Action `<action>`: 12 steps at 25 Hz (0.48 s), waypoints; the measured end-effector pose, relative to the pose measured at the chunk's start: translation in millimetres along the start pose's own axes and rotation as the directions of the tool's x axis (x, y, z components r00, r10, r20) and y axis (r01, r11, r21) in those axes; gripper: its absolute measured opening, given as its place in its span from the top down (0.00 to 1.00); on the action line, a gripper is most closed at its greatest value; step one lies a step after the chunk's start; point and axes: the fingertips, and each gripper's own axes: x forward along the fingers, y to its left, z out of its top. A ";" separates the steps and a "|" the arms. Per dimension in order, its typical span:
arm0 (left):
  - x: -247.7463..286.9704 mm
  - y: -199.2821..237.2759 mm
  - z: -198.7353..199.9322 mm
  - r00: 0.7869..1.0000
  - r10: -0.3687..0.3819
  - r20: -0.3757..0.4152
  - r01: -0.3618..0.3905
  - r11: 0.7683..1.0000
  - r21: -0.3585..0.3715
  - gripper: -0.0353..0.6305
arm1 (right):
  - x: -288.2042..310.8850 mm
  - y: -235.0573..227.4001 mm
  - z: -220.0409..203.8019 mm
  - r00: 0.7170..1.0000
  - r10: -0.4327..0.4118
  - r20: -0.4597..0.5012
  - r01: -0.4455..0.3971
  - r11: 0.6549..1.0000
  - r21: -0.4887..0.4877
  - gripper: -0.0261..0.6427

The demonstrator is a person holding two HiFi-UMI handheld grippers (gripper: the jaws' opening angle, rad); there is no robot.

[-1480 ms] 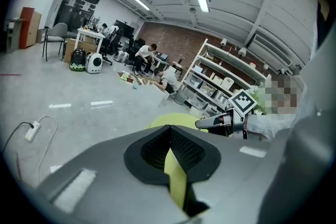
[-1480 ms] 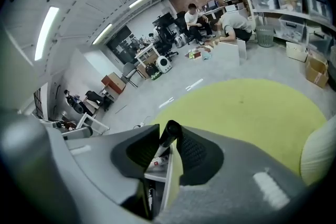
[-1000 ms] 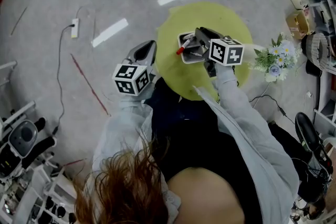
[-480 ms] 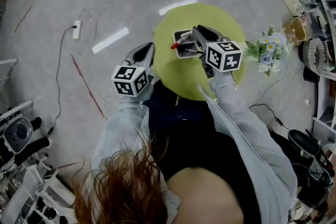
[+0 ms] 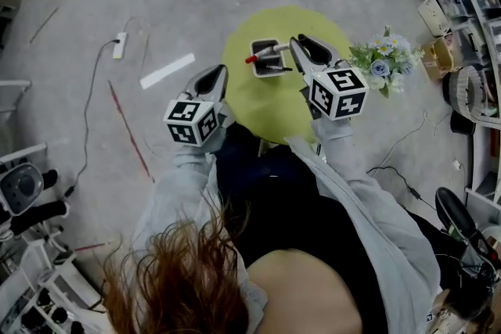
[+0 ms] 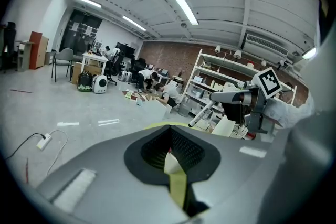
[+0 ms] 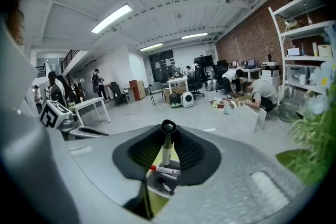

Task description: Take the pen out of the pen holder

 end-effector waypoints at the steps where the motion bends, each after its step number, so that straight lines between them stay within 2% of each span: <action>1: -3.2 -4.5 1.0 1.000 0.004 0.008 -0.004 1.000 0.006 0.93 | -7.8 0.8 3.7 1.000 0.000 0.015 0.000 1.000 -0.011 0.85; 12: -47.4 -55.7 6.3 0.995 0.055 0.079 -0.063 0.993 0.099 0.93 | -95.8 14.4 25.5 0.986 -0.029 0.164 0.055 0.986 -0.156 0.85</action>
